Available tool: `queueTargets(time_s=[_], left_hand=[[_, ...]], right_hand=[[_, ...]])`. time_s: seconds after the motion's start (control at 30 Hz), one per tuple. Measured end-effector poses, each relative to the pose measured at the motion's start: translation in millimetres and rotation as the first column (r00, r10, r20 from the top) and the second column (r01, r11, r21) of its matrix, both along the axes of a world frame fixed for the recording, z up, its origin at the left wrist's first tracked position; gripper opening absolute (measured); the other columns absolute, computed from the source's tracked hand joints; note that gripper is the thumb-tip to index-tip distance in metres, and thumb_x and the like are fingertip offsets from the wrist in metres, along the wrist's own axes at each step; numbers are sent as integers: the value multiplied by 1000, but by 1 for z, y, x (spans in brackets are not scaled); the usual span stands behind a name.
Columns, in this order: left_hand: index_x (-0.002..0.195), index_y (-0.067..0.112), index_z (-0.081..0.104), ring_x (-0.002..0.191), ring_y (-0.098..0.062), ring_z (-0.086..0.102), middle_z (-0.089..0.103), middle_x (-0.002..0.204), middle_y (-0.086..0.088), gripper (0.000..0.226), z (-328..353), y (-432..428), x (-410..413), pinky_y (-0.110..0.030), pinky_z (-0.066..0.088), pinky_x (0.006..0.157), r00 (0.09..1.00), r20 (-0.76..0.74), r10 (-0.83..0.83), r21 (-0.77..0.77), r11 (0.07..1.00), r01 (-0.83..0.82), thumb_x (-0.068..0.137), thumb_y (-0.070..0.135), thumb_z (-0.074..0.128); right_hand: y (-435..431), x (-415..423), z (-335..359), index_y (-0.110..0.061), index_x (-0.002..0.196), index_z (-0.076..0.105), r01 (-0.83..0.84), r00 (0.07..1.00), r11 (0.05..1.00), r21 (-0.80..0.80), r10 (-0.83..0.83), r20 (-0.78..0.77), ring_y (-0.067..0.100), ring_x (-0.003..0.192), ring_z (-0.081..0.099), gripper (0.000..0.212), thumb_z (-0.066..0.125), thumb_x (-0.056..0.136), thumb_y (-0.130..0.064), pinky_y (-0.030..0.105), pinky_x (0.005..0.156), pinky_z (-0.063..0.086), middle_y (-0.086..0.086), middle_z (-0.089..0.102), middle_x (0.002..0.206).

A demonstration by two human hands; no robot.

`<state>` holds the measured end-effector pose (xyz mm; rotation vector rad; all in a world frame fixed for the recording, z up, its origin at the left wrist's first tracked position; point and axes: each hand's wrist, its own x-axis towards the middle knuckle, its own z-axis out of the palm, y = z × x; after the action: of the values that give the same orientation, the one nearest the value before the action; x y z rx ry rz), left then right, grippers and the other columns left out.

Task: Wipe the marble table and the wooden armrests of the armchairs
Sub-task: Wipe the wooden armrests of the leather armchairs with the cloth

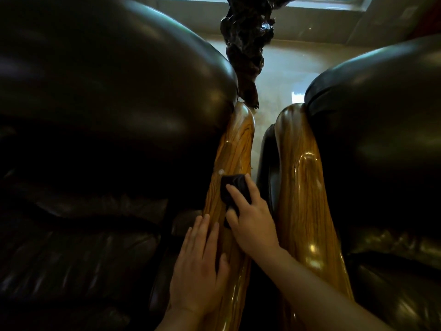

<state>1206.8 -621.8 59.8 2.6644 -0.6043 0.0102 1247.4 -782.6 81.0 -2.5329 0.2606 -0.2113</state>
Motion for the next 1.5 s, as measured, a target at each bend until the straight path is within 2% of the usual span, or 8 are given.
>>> queueTargets(time_s=[0.37,0.57,0.7,0.87,1.1,1.23,1.4,1.5], left_hand=[[146,16,37,148,-18,20,31,158,-6,56,6,-1,-1,-46,33,114,1000,6,24,-39,999,-23,94,36,37],[145,15,41,148,-15,16,31,158,-5,54,5,-1,-3,-46,28,115,999,17,46,-64,997,-45,94,35,37],[144,14,43,148,-17,23,32,158,-5,54,8,-1,-4,-42,31,115,998,-13,69,-121,990,-70,94,33,36],[142,13,43,143,-24,36,37,155,-9,55,10,1,-3,-41,43,108,994,-57,94,-181,978,-103,91,32,38],[143,21,42,147,-16,26,26,160,2,53,2,2,-4,-40,39,111,995,-41,93,-146,984,-98,94,37,35],[141,16,46,145,-19,31,32,158,-3,52,2,1,-5,-41,41,110,996,-23,86,-152,984,-89,93,34,38],[139,12,48,145,-20,31,35,156,-4,51,3,0,-5,-41,42,109,997,-1,73,-139,988,-73,93,30,40],[141,12,46,146,-19,29,33,157,-5,51,-1,0,-7,-42,40,111,997,12,78,-138,987,-76,94,31,39]], right_hand=[[3,-20,-5,-42,144,34,-60,998,996,-59,62,29,31,141,28,52,35,93,-47,41,105,37,-3,7,164],[-5,71,11,-34,153,21,102,983,994,-41,-107,-146,40,145,15,59,38,97,-45,54,112,27,2,3,165],[-17,68,16,-38,152,25,-250,966,898,-361,207,-153,30,151,-2,54,30,99,-44,57,119,9,-2,12,165],[-32,10,-4,-52,147,24,-527,838,727,-440,532,-125,26,152,-5,52,29,96,-62,57,118,3,-13,18,163],[-33,148,11,-46,153,5,-121,973,962,-244,67,-220,41,148,-10,72,28,89,-71,58,119,9,-1,-2,166],[-28,127,13,-39,153,19,-188,975,918,-349,131,-178,35,150,-7,61,20,95,-59,59,119,5,-1,11,166],[-17,37,-2,-16,135,55,-242,907,885,-399,352,230,12,148,-5,44,47,95,-33,53,117,5,3,39,149],[-19,64,12,-27,147,41,-173,983,964,-204,180,18,22,146,-8,53,39,97,-42,54,121,3,12,22,162]])
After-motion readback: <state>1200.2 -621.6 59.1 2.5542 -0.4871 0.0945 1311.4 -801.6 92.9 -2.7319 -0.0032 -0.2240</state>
